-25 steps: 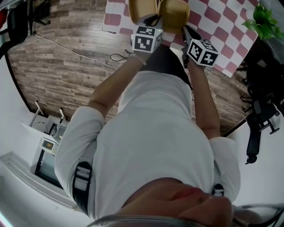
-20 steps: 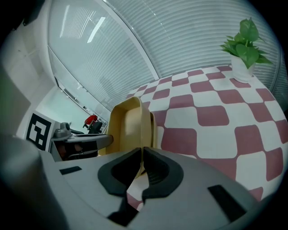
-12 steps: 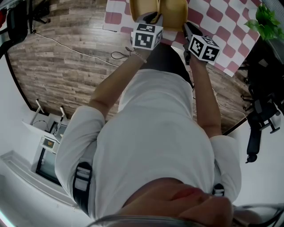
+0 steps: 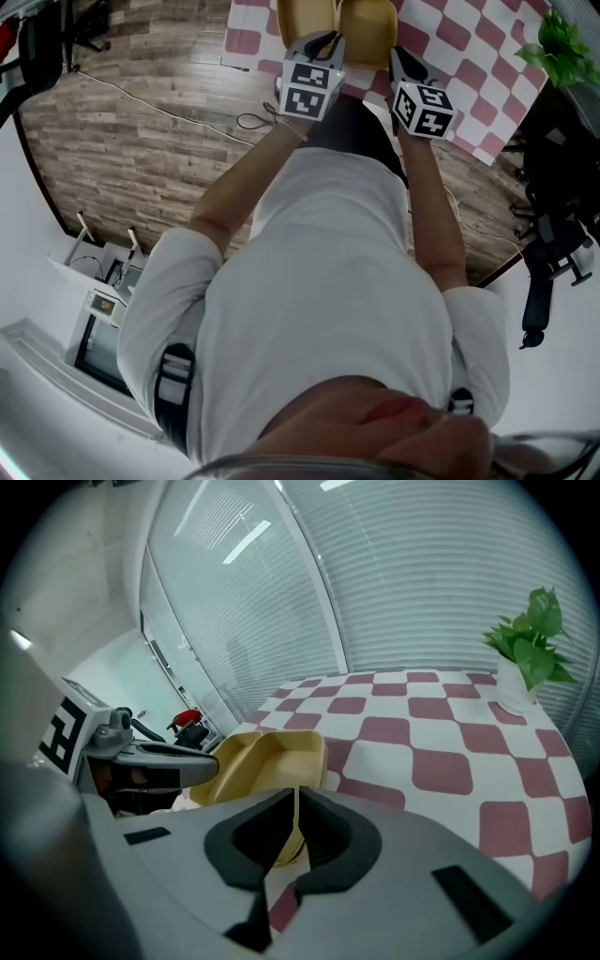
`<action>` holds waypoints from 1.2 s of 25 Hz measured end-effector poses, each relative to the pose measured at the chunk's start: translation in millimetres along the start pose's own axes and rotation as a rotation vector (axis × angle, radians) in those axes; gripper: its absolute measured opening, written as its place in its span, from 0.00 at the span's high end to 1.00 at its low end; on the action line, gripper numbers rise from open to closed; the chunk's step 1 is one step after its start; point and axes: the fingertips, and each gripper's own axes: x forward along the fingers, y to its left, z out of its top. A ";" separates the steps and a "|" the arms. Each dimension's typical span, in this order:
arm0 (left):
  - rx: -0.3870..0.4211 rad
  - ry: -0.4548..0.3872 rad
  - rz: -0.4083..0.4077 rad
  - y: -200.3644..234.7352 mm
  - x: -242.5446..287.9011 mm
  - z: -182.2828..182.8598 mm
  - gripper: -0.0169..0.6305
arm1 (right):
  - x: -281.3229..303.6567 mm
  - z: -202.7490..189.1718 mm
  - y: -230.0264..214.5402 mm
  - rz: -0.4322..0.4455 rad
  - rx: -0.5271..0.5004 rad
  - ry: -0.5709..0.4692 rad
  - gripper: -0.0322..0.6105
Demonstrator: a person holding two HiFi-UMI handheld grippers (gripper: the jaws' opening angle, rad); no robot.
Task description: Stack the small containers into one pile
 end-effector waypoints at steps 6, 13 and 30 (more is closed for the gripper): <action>0.018 0.037 -0.010 -1.7 13.0 -11.2 0.90 | 7.8 -12.6 -1.8 -0.006 -0.003 0.025 0.89; 0.013 0.054 -0.004 2.5 19.7 -17.5 0.90 | 11.3 -18.5 -7.9 -0.006 0.004 0.033 0.89; -0.006 -0.002 0.002 0.6 -0.8 7.5 0.91 | -8.2 15.2 1.0 0.012 -0.017 -0.055 0.89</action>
